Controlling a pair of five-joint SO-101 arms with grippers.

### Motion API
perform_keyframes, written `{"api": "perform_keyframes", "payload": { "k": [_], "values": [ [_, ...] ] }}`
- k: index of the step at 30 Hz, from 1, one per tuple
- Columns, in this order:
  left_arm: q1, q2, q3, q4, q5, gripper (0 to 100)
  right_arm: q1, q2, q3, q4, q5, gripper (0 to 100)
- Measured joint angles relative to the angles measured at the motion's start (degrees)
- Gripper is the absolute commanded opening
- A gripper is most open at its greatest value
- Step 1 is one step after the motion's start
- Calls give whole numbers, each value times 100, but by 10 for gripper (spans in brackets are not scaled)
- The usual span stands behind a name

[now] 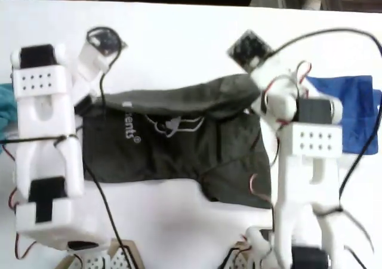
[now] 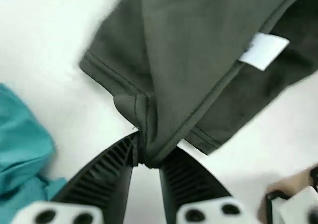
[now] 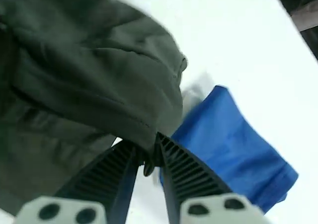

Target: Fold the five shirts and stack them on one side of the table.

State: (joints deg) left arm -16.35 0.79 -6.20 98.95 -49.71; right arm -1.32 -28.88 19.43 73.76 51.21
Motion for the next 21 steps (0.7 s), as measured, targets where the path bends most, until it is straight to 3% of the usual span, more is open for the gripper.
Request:
{"api": "perform_keyframes", "payload": {
  "k": [9, 14, 21],
  "values": [
    [18, -1679, 3130, -1099, 0, 24, 97, -2646, 2532, 0, 404, 21],
    [9, -1916, 4123, -1565, 0, 24, 97, -3727, 3552, 97, 510, 21],
    [0, -1925, 5090, -2426, 0, 24, 97, -4053, 4598, -70, 510, 21]
  ]
}}
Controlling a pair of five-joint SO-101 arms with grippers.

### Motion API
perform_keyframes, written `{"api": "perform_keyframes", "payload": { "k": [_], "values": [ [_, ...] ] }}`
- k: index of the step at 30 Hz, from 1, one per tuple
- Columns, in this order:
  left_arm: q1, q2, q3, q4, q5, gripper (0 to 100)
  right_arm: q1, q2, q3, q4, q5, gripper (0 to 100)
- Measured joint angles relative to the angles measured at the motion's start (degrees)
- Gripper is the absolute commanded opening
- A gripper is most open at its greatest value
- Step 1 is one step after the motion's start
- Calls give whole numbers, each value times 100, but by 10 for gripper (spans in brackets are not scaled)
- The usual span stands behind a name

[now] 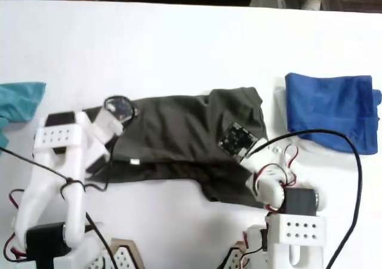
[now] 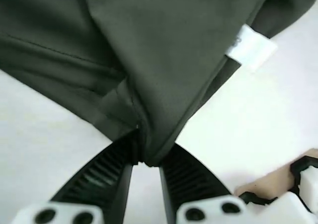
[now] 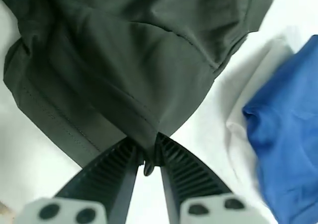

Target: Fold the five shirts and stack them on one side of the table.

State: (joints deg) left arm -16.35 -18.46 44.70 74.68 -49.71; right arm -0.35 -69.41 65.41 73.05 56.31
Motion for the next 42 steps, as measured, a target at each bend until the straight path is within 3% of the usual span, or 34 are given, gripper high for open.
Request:
{"api": "perform_keyframes", "payload": {
  "k": [14, 23, 42],
  "values": [
    [-149, -70, 862, -598, 0, 24, 281, -44, 369, -237, 0, 21],
    [-211, -79, 809, -598, -132, 24, 316, -53, -404, 712, 0, 21],
    [-237, -132, 1503, -1319, -220, 24, 668, -53, -536, 1301, 413, 21]
  ]
}}
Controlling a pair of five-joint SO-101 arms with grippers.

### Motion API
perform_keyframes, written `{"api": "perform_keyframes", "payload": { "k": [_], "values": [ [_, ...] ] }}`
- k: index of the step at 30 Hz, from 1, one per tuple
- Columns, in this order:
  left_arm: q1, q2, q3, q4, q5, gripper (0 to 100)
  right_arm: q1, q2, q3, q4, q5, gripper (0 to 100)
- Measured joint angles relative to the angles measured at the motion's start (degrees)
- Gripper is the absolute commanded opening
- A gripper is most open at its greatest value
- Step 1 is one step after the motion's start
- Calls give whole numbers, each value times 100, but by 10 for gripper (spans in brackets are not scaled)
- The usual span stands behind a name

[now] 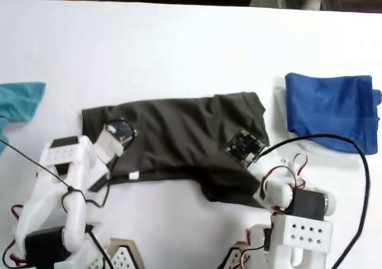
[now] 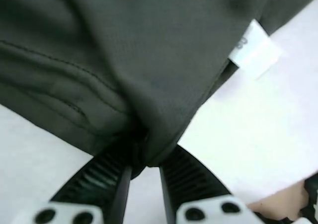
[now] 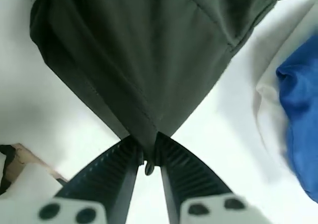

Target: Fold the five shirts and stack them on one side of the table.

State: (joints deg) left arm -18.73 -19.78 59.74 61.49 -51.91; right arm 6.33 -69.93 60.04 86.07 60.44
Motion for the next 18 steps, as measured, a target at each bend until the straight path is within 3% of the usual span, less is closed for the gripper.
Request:
{"api": "perform_keyframes", "payload": {
  "k": [9, 18],
  "values": [
    [0, 0, 0, -9, 0, 24, 167, 0, -484, 237, 97, 21],
    [0, 0, 0, -9, 0, 26, 167, 0, 211, -26, 141, 24]
  ]
}}
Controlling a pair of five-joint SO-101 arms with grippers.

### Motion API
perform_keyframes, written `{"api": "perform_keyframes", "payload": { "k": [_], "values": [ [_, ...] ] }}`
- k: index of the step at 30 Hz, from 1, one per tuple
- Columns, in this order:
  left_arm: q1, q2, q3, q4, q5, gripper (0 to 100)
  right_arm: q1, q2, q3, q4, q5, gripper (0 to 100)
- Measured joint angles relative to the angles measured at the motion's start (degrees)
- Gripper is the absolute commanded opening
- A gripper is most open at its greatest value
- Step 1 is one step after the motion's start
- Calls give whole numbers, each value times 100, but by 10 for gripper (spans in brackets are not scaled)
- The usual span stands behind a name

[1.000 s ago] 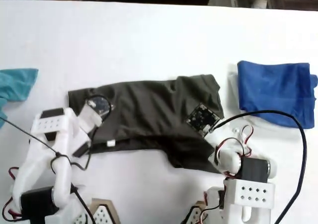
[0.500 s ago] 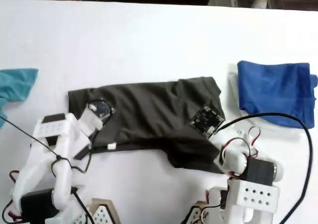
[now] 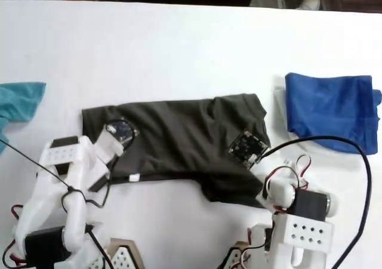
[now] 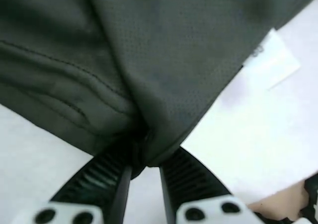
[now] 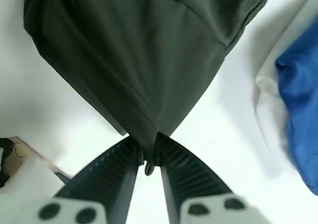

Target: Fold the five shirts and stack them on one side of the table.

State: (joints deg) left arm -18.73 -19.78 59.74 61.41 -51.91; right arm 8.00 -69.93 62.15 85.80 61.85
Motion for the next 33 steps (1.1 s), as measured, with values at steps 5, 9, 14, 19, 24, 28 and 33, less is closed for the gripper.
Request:
{"api": "perform_keyframes", "payload": {
  "k": [5, 9, 14, 19, 24, 28, 33],
  "values": [
    [0, 0, 0, 0, 0, 30, 0, 0, 598, -413, 9, 26],
    [-9, 0, 0, 0, 0, 126, 0, 0, 730, -440, 0, 106],
    [-44, -18, -70, 141, 0, 244, 0, 0, 730, -440, 0, 197],
    [-26, -35, -475, 888, 0, 244, -70, 0, 484, -475, 0, 176],
    [-290, -35, -1881, 1978, 0, 247, -475, 0, -9, -475, -369, 177],
    [-554, -26, -3323, 2734, 0, 246, -844, 0, -378, -668, -730, 176],
    [-466, 290, -3921, 2760, 457, 245, -1169, 26, -299, -1626, -1345, 176]
  ]
}}
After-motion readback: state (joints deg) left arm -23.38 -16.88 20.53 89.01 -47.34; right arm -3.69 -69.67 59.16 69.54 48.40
